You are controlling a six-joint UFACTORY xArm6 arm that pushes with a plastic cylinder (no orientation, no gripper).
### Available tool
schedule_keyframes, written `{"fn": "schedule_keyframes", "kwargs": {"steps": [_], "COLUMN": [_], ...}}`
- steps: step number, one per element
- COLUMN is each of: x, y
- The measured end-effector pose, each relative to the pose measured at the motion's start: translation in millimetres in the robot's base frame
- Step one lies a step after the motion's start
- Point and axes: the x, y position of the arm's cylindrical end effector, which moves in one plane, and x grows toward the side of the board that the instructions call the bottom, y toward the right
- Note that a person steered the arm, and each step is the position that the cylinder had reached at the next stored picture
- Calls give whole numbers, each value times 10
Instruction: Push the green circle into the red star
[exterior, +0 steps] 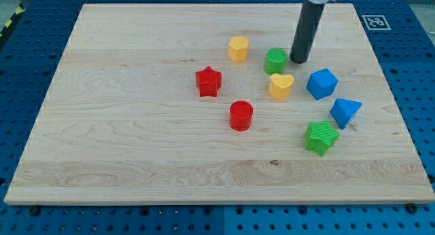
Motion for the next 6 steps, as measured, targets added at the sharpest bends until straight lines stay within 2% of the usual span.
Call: {"fn": "schedule_keyframes", "kwargs": {"steps": [1, 4, 6], "x": [30, 162, 441], "y": [-65, -1235, -1378]}}
